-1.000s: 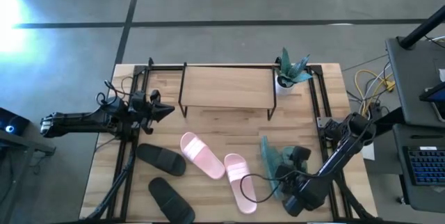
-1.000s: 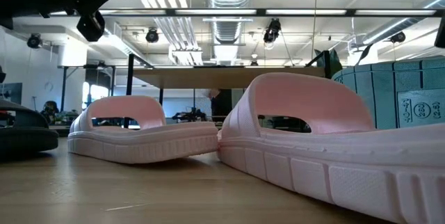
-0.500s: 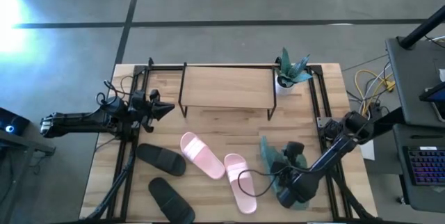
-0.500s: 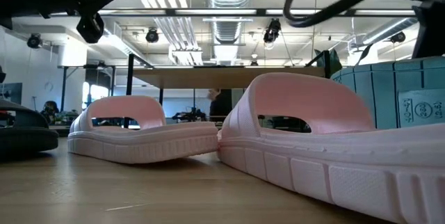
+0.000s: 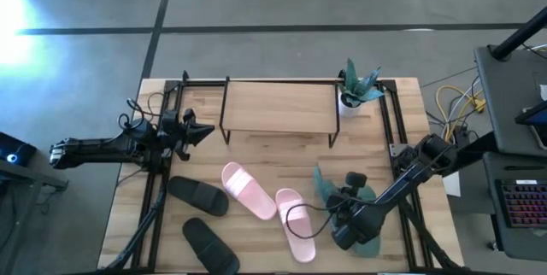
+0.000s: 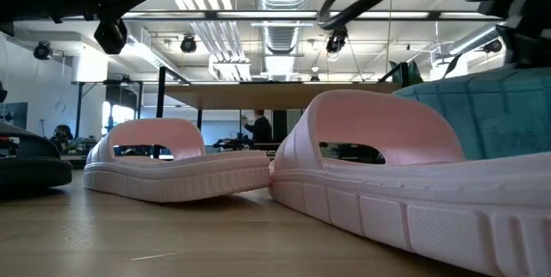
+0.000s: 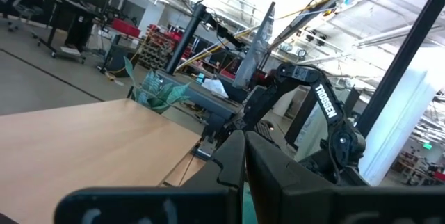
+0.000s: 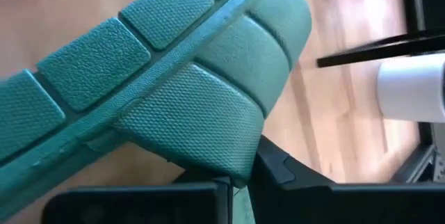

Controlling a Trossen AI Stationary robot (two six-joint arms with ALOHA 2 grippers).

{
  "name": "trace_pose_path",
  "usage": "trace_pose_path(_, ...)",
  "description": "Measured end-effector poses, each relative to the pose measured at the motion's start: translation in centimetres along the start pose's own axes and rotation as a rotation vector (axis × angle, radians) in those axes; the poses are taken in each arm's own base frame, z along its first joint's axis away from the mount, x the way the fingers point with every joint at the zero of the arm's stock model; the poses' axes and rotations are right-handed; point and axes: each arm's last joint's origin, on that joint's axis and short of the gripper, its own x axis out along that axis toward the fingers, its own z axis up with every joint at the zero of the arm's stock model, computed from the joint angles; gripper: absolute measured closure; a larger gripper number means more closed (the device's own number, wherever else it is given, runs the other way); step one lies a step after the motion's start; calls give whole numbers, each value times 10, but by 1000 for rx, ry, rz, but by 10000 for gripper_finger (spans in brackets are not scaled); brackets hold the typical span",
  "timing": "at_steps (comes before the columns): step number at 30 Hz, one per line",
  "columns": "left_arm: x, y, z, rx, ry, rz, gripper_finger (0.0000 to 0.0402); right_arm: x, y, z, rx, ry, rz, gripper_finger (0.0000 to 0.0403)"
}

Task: Pick and place slides into the shelf
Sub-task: Put the left green slide on the shelf

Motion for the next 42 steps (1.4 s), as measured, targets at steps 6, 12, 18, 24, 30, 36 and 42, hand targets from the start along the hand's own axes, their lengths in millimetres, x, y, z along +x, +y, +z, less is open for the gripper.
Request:
trace_pose_path(6,0,0,0,0,2,1,402,-19,-33,17,198,-81,-14,389)
trace_pose_path(12,0,0,0,0,1,0,402,-44,-91,40,423,-238,2,390)
trace_pose_path(18,0,0,-1,4,3,1,402,-71,-153,66,567,-429,-2,390)
trace_pose_path(24,0,1,-3,4,9,3,402,-55,-214,106,567,-391,-184,390)
trace_pose_path(30,0,2,-4,5,11,4,402,-8,-257,151,552,-161,-154,390)
trace_pose_path(36,0,2,-4,4,11,4,402,39,-266,177,466,133,-216,390)
trace_pose_path(42,0,2,-4,3,11,4,402,58,-251,208,387,103,-261,390)
